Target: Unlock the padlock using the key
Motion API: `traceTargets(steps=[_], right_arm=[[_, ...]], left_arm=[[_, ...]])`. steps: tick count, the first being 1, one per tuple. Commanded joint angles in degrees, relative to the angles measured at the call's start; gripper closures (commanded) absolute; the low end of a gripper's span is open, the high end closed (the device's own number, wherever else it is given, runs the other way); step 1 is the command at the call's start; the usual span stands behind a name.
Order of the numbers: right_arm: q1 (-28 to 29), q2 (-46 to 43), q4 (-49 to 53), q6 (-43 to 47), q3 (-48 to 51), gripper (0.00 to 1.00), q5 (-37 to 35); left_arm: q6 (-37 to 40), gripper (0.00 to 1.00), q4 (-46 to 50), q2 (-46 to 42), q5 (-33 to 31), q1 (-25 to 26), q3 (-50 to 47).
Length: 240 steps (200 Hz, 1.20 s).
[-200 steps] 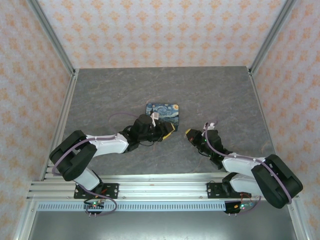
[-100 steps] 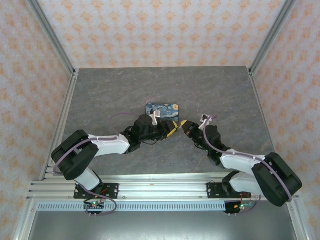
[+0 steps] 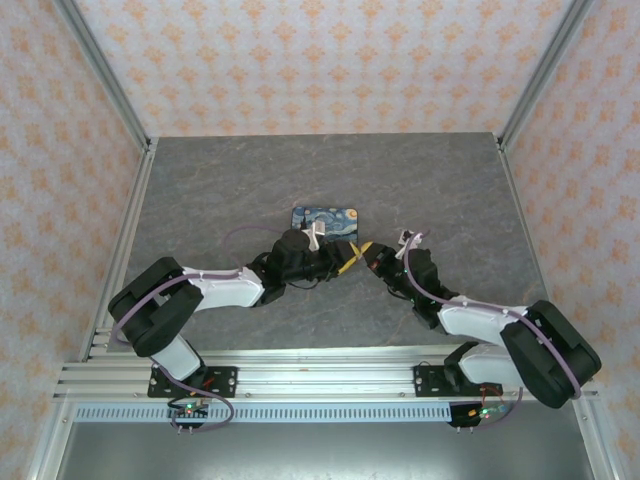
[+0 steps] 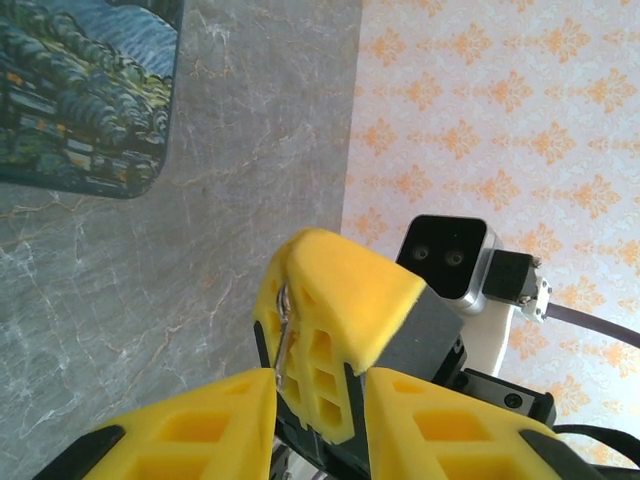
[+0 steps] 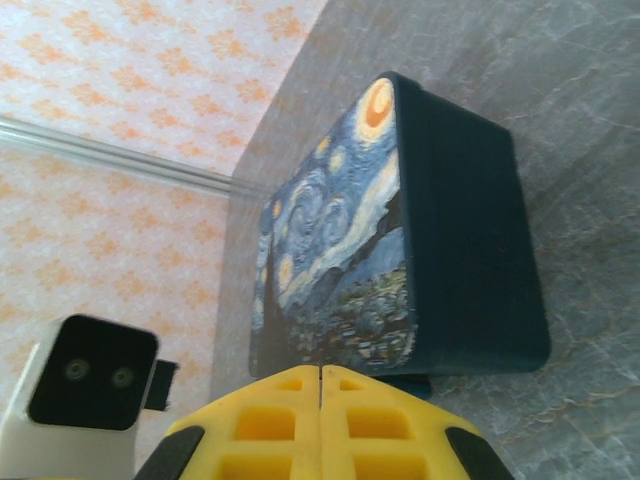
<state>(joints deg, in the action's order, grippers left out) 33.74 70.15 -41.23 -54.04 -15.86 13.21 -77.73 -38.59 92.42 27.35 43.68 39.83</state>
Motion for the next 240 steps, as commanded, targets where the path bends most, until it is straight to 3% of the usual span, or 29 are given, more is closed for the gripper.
traceTargets(steps=[1, 23, 45, 70, 81, 161, 240], right_arm=[[0.29, -2.00, 12.36, -2.03, 0.02, 1.00, -5.77], [0.28, -4.20, 23.49, -3.80, 0.45, 1.00, -7.54], [0.28, -3.97, 26.02, -4.56, 1.72, 1.00, -7.76], [0.28, -2.62, 29.51, -2.45, -0.84, 0.64, -5.46], [0.33, -0.75, 30.02, -1.87, -1.47, 0.59, -4.66], [0.30, -6.53, 45.77, 6.69, -5.20, 0.58, -7.37], [0.29, 6.48, 57.96, 21.78, -18.06, 0.56, -5.59]], left_arm=[[3.37, 0.68, 4.57, -1.30, -3.39, 0.10, 1.15], [7.10, 0.64, 12.55, -3.47, -5.71, -0.56, 1.21], [9.61, 0.62, 16.38, -4.77, -6.77, -1.63, 1.03], [10.41, 0.62, 17.76, -4.98, -6.68, -2.72, 0.94], [10.41, 0.62, 17.58, -4.88, -6.38, -2.99, 0.79], [12.16, 0.61, 19.94, -8.12, -6.22, -4.90, -1.48], [12.34, 0.61, 19.25, -8.01, -5.48, -5.77, -2.09]])
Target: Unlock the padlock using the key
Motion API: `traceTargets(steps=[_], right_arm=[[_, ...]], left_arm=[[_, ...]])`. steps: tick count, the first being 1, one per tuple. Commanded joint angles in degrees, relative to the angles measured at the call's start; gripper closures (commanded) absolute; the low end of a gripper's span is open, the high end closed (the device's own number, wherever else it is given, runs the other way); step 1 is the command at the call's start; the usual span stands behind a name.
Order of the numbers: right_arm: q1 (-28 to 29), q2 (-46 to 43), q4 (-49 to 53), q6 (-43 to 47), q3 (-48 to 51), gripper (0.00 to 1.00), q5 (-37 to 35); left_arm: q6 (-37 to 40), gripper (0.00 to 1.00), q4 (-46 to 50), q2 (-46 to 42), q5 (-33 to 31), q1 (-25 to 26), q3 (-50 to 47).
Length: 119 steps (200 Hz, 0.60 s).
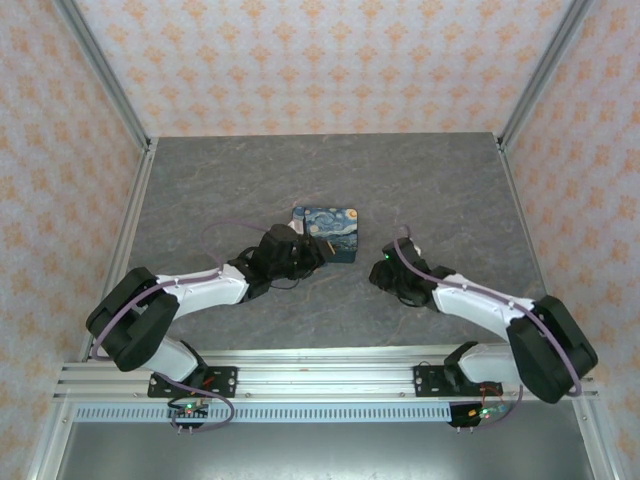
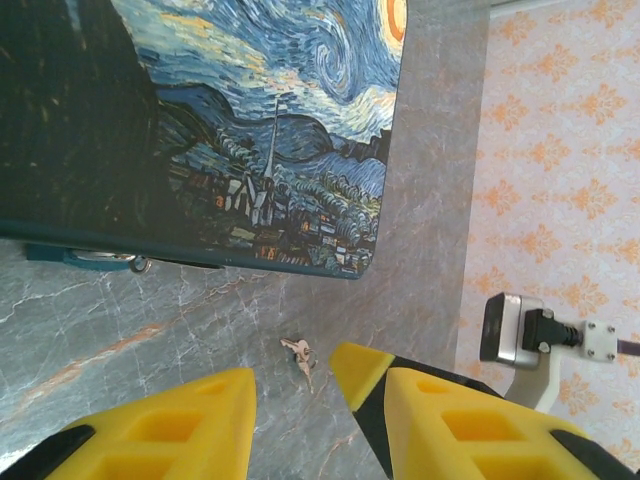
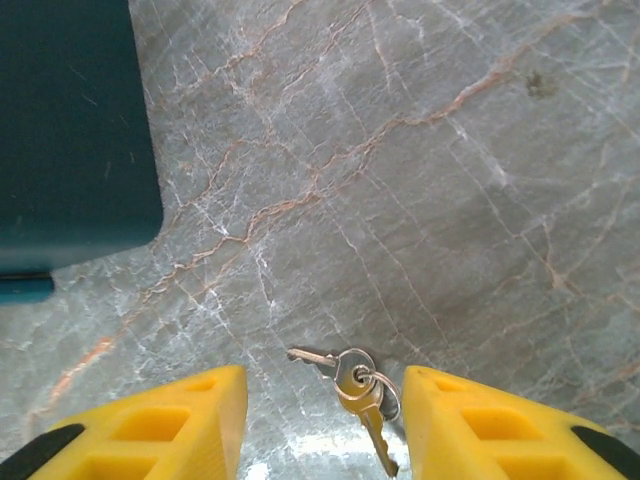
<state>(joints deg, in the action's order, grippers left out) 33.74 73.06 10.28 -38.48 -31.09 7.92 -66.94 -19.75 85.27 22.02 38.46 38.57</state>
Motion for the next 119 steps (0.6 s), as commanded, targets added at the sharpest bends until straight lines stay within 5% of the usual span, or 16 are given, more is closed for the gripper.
traceTargets(steps=[1, 119], right_arm=[[0.28, 3.80, 6.47, 6.26, -2.92, 0.56, -0.20], [5.01, 12.06, 9.87, 8.93, -7.20, 0.63, -1.38]], left_arm=[[1.55, 0.61, 0.41, -0.88, -0.14, -0.56, -0.84], [1.11, 0.61, -0.99, 0.07, 0.57, -1.38, -1.30]])
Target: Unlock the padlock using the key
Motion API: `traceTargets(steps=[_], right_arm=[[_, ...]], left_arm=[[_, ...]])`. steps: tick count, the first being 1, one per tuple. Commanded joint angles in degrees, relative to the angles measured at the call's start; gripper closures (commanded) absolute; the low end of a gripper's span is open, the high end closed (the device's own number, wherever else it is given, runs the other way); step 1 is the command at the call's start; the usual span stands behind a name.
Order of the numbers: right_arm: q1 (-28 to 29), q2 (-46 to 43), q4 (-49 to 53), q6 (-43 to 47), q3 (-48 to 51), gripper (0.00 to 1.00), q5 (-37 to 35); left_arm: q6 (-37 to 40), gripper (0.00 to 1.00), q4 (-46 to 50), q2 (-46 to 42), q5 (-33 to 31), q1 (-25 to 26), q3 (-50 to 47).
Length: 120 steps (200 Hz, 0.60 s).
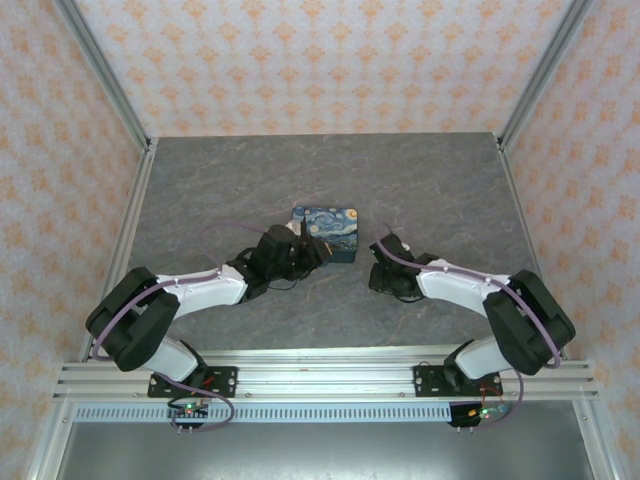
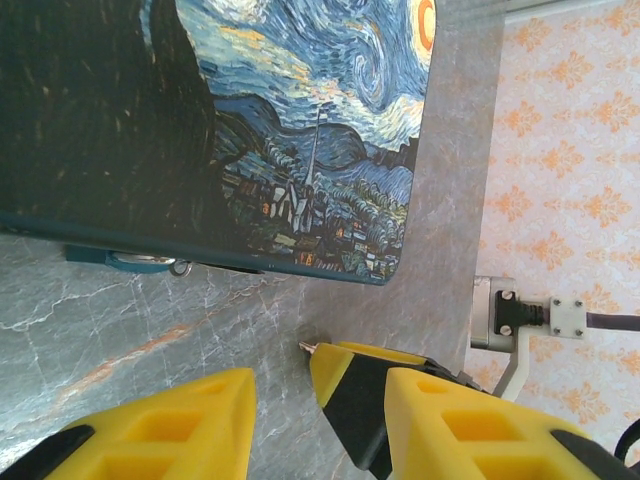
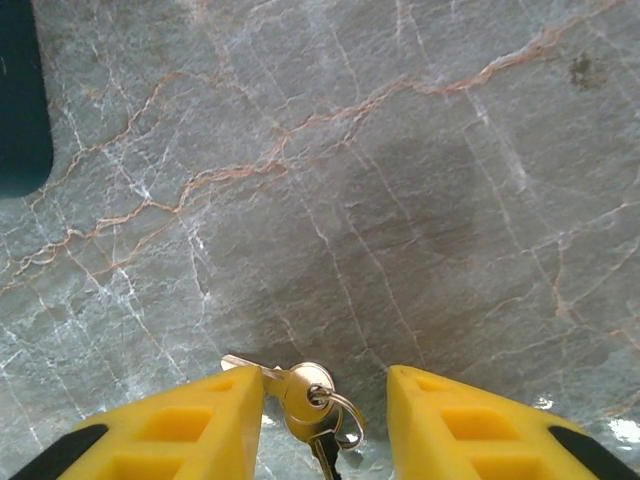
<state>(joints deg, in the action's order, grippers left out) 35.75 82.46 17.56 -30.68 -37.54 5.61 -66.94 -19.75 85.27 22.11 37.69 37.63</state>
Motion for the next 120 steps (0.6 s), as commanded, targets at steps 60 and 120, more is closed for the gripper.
traceTargets(steps=[60, 120], right_arm=[[5.05, 6.67, 4.03, 1.86, -2.14, 0.69, -1.38], [6.28, 7.89, 1.59, 0.42, -1.45, 0.92, -0.39]], left_arm=[[0.84, 0.61, -1.27, -0.06, 0.46, -0.60, -0.79], [0.93, 0.61, -0.82, -0.85, 0.03, -0.75, -1.34]])
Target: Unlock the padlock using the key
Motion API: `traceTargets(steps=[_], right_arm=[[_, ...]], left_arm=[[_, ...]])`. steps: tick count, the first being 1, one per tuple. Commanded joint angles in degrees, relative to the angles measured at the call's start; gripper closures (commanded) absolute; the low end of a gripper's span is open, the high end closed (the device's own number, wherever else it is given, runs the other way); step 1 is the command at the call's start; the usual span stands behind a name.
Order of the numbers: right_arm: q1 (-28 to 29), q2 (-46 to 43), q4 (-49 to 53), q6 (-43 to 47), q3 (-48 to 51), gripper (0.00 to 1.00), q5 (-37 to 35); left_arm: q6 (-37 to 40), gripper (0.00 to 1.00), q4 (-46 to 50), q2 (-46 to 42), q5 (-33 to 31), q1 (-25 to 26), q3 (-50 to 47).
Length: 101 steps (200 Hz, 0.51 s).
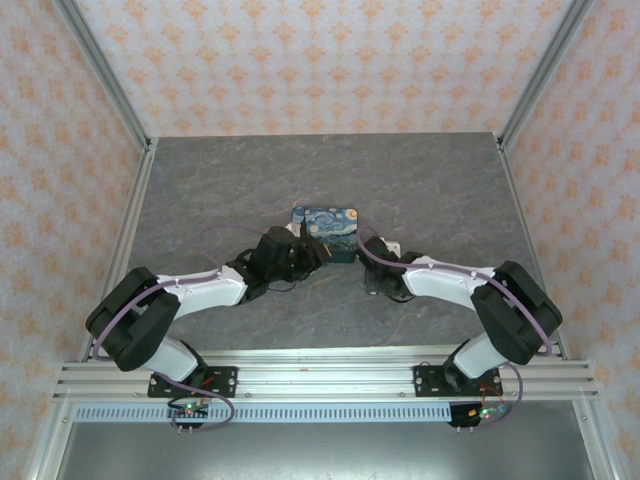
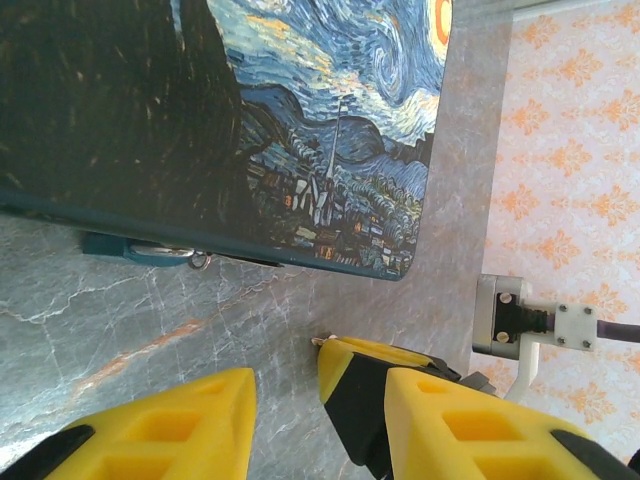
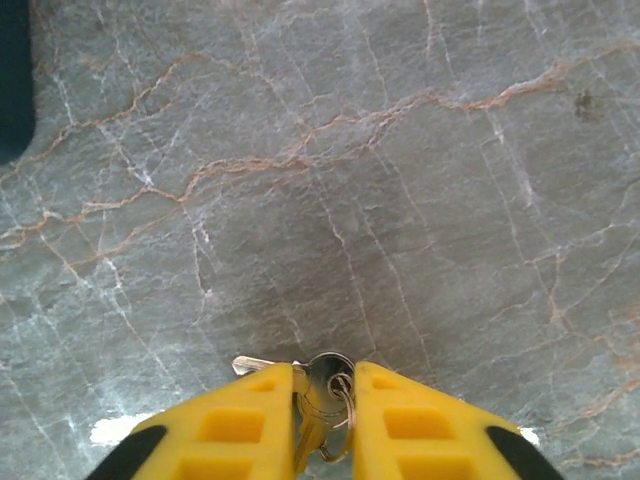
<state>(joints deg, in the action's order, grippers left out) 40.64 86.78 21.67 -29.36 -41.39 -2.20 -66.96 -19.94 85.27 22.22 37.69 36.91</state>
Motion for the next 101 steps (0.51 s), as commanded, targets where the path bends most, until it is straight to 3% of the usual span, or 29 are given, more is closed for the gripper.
traceTargets(steps=[1, 18, 49, 101], right_arm=[[1.37, 3.57, -2.60, -0.92, 2.42, 0.92, 7.44], [1.37, 3.14, -3.25, -1.46, 2.91, 1.00, 7.53], [1.37, 0.85, -4.15, -1.77, 3.74, 1.00, 7.51], [-0.18, -10.44, -7.81, -3.34, 6.84, 1.00, 8.72]], left_arm=[[0.95, 0.61, -0.58, -0.88, -0.12, -0.76, -0.61], [1.12, 0.61, -0.20, -1.14, -0.24, -0.73, -0.52], [1.30, 0.61, 0.10, -1.56, -0.28, -0.86, -0.52], [1.33, 0.61, 0.57, -3.35, 0.34, -0.95, -0.35]])
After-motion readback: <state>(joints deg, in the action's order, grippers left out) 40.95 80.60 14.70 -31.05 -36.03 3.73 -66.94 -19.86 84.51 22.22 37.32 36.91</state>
